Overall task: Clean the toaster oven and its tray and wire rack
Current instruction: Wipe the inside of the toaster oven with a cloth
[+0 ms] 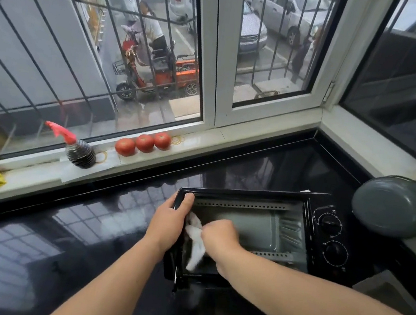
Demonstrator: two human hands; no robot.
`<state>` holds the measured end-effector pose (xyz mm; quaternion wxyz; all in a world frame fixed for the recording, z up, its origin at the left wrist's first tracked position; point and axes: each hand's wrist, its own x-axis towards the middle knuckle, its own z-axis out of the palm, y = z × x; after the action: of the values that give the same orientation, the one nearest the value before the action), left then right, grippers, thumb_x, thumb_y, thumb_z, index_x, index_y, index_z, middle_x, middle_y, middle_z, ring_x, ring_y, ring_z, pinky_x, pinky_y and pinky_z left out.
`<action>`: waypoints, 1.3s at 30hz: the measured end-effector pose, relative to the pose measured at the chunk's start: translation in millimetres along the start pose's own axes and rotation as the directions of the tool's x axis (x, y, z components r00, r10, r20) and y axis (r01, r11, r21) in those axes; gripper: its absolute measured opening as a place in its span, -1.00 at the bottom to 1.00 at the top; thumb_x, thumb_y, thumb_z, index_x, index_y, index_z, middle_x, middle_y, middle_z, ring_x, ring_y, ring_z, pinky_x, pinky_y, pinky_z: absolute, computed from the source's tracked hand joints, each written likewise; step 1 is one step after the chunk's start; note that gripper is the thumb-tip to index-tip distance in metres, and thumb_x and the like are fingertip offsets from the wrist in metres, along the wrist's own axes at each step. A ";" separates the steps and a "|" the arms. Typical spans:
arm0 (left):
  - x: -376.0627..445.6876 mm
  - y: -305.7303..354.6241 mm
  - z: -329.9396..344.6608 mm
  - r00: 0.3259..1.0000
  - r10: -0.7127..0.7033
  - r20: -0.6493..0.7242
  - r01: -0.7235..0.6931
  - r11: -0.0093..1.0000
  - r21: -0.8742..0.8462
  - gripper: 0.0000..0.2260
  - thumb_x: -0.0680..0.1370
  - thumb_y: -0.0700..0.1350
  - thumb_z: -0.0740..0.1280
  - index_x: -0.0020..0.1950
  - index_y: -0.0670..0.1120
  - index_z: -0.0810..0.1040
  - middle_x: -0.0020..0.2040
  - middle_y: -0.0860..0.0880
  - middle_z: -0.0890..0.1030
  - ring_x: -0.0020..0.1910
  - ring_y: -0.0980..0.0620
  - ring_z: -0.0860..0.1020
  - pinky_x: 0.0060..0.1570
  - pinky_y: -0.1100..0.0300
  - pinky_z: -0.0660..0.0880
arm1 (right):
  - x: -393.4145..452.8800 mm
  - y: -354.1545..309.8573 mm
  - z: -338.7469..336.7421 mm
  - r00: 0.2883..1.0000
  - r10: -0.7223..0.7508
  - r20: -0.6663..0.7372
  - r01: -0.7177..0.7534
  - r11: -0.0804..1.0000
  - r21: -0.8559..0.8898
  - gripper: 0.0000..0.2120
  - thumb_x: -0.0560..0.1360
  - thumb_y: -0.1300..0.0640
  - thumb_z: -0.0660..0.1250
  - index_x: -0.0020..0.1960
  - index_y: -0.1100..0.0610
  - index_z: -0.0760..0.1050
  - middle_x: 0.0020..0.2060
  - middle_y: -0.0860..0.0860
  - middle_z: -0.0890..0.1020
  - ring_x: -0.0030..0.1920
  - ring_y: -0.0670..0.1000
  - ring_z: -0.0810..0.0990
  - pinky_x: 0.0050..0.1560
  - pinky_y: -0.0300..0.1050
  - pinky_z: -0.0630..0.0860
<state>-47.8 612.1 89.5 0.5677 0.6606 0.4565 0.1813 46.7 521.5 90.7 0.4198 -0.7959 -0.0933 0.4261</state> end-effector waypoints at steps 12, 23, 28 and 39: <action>-3.2 -6.7 -3.4 1.000 0.005 0.004 -0.005 0.999 0.031 -0.51 0.43 0.51 0.25 0.29 0.39 0.56 0.15 0.33 0.67 0.20 0.28 0.57 0.16 0.24 0.43 | 105.5 27.2 -22.0 0.986 0.080 -0.147 -0.165 0.610 -0.775 -0.33 0.55 0.08 0.10 0.61 0.25 0.04 0.57 0.33 -0.18 0.57 0.35 -0.22 0.57 0.18 -0.09; -3.8 -4.2 -4.8 0.999 0.001 0.034 -0.002 1.000 0.024 -0.64 0.51 0.44 0.27 0.26 0.43 0.56 0.15 0.33 0.67 0.21 0.27 0.59 0.28 0.15 0.47 | 112.4 29.9 -4.5 0.928 0.090 -0.362 -0.290 0.785 -0.547 -0.30 0.63 0.03 0.11 0.62 0.22 -0.14 0.59 0.22 -0.26 0.58 0.28 -0.25 0.57 0.15 -0.01; -0.4 -3.7 -5.1 0.999 -0.015 0.034 0.014 0.999 0.042 -0.64 0.58 0.37 0.29 0.31 0.30 0.59 0.19 0.24 0.68 0.27 0.13 0.59 0.42 -0.03 0.45 | 103.4 28.8 26.8 1.000 -0.005 -0.022 -0.017 0.508 -0.861 -0.38 0.65 0.01 0.07 0.63 0.19 -0.03 0.59 0.28 -0.18 0.51 0.43 -0.37 0.52 0.35 -0.21; -2.4 -3.3 -4.4 1.000 -0.004 0.021 0.003 1.000 0.029 -0.82 0.58 0.37 0.29 0.15 0.48 0.58 0.06 0.40 0.66 0.19 0.25 0.59 0.18 0.18 0.48 | 105.5 31.6 -12.6 0.911 -0.129 0.391 0.409 0.401 -0.820 -0.42 0.55 0.03 0.12 0.57 0.01 0.26 0.57 0.05 0.24 0.57 0.14 0.15 0.55 0.11 0.09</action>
<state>-53.6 612.6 88.4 0.5630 0.6699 0.4544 0.1667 115.0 547.5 7.3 -0.0120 -0.8047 -0.4854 0.3415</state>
